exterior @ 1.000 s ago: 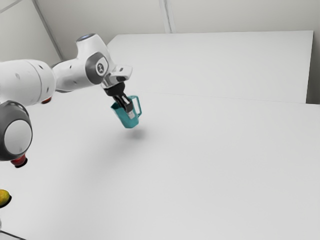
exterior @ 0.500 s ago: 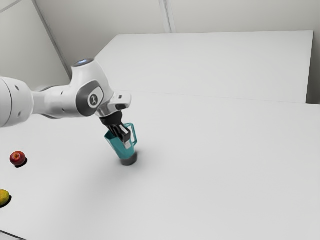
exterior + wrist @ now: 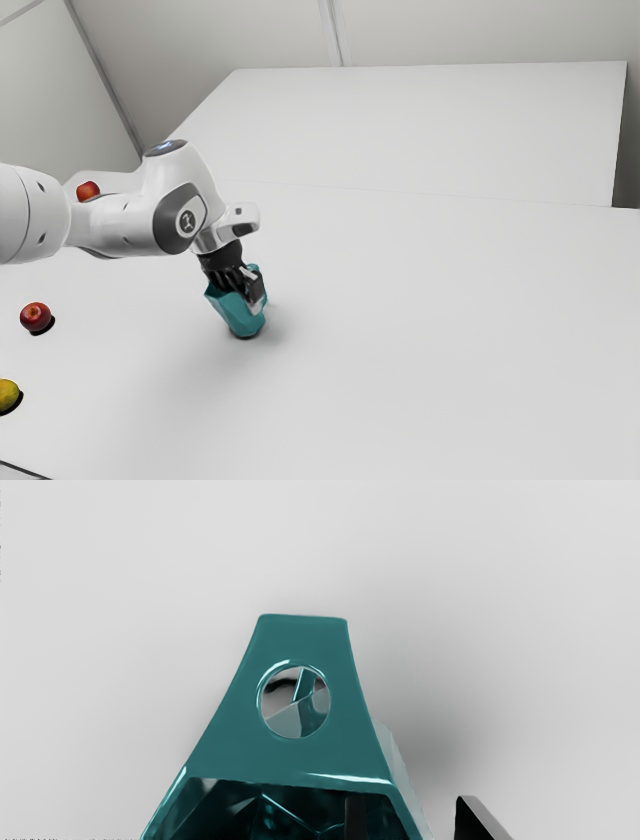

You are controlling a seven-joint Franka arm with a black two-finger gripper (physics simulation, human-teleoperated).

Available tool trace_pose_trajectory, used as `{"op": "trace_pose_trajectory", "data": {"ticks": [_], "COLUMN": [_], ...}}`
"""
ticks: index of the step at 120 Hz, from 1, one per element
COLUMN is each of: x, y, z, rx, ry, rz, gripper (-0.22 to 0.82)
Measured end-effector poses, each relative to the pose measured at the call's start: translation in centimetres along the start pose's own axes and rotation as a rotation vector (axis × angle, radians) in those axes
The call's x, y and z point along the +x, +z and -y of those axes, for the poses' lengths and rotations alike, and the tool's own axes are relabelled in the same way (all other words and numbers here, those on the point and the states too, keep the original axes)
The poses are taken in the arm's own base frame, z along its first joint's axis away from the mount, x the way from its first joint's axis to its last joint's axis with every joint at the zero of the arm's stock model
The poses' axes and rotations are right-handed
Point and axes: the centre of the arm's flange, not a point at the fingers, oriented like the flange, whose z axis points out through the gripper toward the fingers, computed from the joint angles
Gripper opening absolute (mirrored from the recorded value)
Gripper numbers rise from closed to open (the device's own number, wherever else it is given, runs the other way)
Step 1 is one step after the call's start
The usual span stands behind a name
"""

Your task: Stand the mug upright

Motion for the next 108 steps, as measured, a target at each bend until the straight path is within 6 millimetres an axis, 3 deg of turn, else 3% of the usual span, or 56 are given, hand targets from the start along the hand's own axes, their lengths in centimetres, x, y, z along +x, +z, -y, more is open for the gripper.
{"op": "trace_pose_trajectory", "data": {"ticks": [14,31,51,84,91,99,108], "x": [-0.1,-0.1,0.0,0.4,1.0,2.3,4.7], "y": [0.1,0.1,-0.4,-4.4,-6.0,-9.3,-16.3], "z": [0.1,0.0,-0.4,-1.1,-1.1,-1.2,-1.7], "rx": [-0.002,-0.003,-0.003,-0.002,-0.002,0.011,0.054], "ry": [-0.027,-0.047,-0.06,-0.062,-0.062,-0.054,-0.032], "rz": [0.0,-0.002,-0.009,-0.063,-0.081,-0.112,-0.163], "gripper": [0.32,0.46,0.54,0.59,0.59,0.59,0.6]}}
